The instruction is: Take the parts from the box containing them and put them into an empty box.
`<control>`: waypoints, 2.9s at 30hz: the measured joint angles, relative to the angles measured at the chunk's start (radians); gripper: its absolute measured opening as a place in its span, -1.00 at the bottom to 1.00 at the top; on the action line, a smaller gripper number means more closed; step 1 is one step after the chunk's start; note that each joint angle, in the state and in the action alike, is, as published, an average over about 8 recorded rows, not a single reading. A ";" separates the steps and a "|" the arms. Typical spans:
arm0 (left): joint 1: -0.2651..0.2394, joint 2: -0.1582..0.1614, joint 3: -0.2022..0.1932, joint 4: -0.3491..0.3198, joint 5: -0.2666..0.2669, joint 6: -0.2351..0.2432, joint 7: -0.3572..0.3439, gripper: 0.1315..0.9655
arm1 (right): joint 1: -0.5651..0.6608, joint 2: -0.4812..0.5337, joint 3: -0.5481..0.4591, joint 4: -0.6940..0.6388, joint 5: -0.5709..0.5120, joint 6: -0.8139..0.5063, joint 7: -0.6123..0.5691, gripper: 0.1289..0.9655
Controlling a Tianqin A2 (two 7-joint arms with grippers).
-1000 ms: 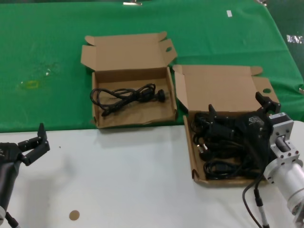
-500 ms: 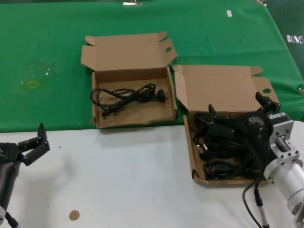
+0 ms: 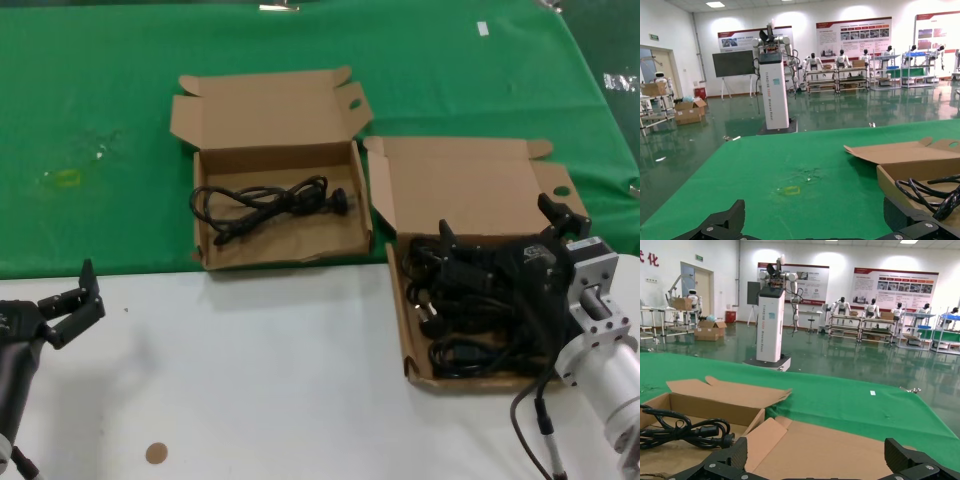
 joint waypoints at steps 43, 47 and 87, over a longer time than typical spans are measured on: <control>0.000 0.000 0.000 0.000 0.000 0.000 0.000 1.00 | 0.000 0.000 0.000 0.000 0.000 0.000 0.000 1.00; 0.000 0.000 0.000 0.000 0.000 0.000 0.000 1.00 | 0.000 0.000 0.000 0.000 0.000 0.000 0.000 1.00; 0.000 0.000 0.000 0.000 0.000 0.000 0.000 1.00 | 0.000 0.000 0.000 0.000 0.000 0.000 0.000 1.00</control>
